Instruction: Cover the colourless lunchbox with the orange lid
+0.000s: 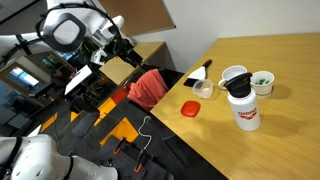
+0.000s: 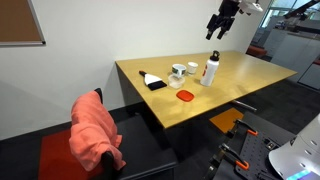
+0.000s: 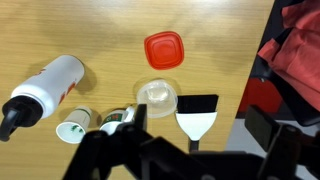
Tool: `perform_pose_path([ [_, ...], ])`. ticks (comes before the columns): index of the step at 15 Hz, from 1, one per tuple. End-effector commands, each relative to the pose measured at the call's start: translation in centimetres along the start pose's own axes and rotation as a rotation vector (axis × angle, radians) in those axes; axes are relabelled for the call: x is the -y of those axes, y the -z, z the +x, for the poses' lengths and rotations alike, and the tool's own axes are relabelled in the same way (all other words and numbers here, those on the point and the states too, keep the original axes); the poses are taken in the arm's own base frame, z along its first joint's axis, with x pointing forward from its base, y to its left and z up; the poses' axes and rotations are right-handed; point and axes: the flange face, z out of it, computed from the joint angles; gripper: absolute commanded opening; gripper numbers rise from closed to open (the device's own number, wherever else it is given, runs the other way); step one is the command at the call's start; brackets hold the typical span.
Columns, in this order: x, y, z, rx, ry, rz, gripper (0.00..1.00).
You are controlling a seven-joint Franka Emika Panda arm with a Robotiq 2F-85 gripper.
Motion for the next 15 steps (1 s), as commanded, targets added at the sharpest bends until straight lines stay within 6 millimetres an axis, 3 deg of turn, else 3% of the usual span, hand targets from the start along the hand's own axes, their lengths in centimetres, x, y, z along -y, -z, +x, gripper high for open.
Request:
perform_pose_path([
  [1,-0.7,-4.2,-0.2,-0.006,0.069,-0.01,1.0],
  [10,-5.2,-19.1,0.5,0.079,0.153,-0.024,1.0],
  [12,-5.6,-20.7,0.6,0.129,0.148,-0.045,1.0],
  [13,-5.1,-19.8,-0.5,0.117,0.144,-0.031,1.0],
  [15,-5.5,-21.1,-0.2,0.137,0.145,-0.039,1.0],
])
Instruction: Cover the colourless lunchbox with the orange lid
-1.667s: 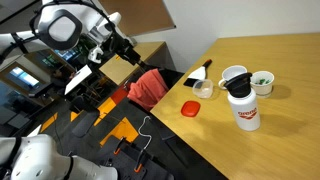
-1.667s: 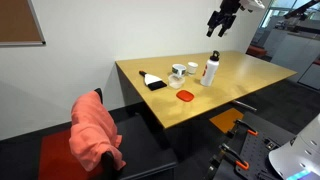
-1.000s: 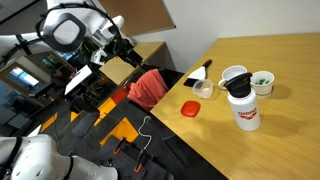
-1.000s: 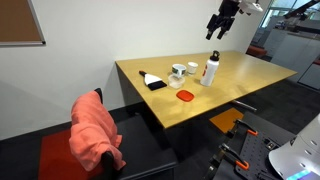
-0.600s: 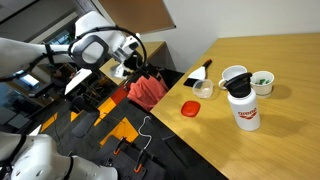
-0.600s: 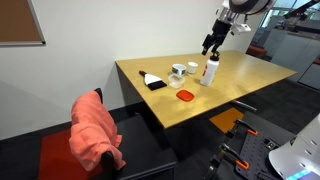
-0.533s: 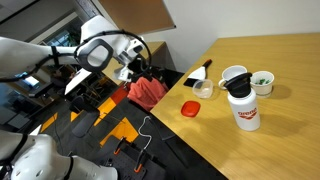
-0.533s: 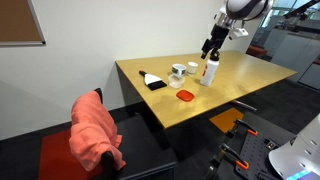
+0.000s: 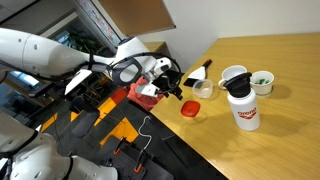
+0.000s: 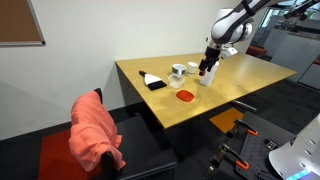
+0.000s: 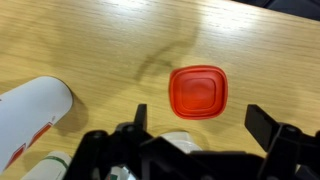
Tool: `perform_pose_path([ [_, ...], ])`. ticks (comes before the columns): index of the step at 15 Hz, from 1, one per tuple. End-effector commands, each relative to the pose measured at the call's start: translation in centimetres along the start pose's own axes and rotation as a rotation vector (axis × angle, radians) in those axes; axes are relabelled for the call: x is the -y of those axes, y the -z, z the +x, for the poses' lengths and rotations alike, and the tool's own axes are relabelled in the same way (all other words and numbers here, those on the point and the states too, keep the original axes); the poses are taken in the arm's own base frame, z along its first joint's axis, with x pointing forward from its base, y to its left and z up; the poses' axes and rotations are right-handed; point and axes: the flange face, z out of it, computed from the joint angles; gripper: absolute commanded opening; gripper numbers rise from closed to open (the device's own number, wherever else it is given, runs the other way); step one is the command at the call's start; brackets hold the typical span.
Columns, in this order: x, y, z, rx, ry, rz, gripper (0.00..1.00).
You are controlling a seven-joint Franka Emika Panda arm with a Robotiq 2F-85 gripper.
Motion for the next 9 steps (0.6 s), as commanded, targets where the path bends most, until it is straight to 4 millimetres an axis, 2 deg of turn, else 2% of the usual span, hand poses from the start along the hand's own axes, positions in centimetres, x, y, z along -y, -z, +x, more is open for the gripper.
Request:
perform_pose_path([
  [1,0.0,-0.1,0.2,0.001,0.0,-0.002,1.0],
  [4,-0.1,0.0,0.7,-0.029,0.008,-0.008,1.0],
  [9,0.7,-3.8,2.6,-0.028,0.04,-0.019,1.0],
])
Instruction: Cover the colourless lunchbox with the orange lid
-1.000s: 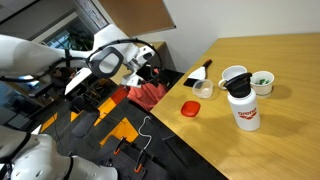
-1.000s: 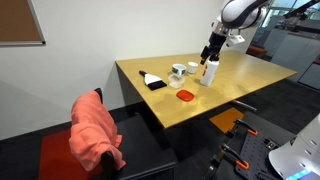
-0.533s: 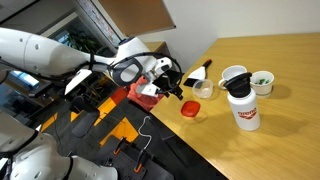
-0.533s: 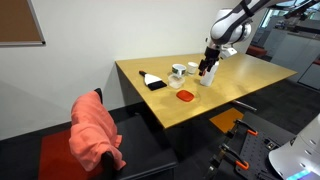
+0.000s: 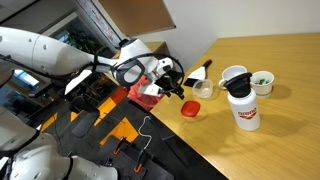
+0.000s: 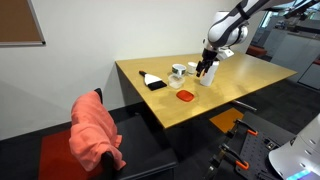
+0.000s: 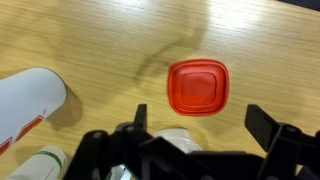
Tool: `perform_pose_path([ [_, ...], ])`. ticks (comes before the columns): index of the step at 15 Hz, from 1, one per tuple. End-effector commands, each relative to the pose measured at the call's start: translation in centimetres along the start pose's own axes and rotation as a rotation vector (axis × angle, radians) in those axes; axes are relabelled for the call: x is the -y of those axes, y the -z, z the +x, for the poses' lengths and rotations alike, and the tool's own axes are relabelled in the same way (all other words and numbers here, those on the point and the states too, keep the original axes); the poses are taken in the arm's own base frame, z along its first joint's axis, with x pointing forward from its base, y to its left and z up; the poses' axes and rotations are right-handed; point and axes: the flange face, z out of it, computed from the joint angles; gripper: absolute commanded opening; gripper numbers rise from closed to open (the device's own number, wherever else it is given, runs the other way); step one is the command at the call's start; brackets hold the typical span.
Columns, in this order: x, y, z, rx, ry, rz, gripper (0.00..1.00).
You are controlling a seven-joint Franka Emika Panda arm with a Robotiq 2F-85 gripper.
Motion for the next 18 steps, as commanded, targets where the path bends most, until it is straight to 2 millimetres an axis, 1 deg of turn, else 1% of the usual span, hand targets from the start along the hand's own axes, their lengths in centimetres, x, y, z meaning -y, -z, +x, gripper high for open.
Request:
perform_pose_path([
  [1,0.2,-3.2,1.8,-0.016,0.029,-0.011,1.0],
  [4,-0.2,-6.2,2.8,-0.015,0.025,-0.015,1.0],
  [9,-2.3,-10.7,4.0,0.012,0.0,-0.011,1.0],
  [12,-3.2,-12.6,4.8,0.021,-0.002,-0.005,1.0],
  [18,-4.1,-15.2,6.3,0.021,-0.007,-0.023,1.0],
])
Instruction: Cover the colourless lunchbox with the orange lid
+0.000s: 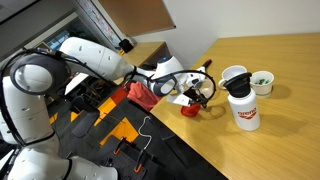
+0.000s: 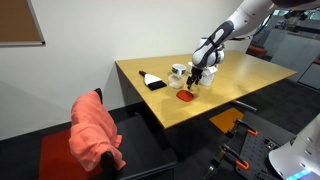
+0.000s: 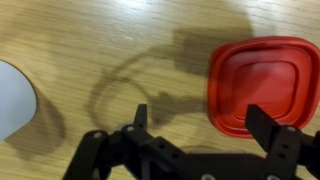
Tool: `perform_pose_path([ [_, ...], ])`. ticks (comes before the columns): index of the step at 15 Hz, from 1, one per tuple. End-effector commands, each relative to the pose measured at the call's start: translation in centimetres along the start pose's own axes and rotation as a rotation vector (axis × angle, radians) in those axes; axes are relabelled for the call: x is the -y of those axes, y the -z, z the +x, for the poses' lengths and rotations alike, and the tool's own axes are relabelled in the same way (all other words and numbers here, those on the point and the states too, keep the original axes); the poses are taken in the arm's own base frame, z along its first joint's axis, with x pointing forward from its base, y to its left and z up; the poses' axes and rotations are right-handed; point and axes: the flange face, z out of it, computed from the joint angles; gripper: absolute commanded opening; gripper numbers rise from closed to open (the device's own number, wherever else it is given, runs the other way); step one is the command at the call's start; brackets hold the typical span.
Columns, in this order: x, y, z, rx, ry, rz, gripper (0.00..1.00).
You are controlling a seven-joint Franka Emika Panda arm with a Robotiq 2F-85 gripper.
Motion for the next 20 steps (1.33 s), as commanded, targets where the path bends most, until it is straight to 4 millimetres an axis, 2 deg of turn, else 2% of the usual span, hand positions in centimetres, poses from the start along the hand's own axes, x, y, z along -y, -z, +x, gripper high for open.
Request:
perform_pose_path([
  [1,-0.4,-1.2,1.3,-0.013,0.008,-0.01,0.91],
  [2,-0.4,-1.5,1.5,-0.014,0.01,-0.011,0.74],
  [5,-0.3,-2.1,1.8,-0.009,0.018,-0.016,0.51],
  [8,-0.3,-2.6,1.9,-0.003,0.023,-0.018,0.45],
  [11,-0.1,-2.8,1.9,0.001,0.028,-0.014,0.52],
  [13,0.0,-2.6,1.8,-0.007,0.03,-0.011,0.64],
  [17,0.3,-1.5,1.4,-0.031,0.038,-0.001,0.54],
  [20,0.6,-0.5,1.3,-0.063,0.043,-0.01,0.5],
])
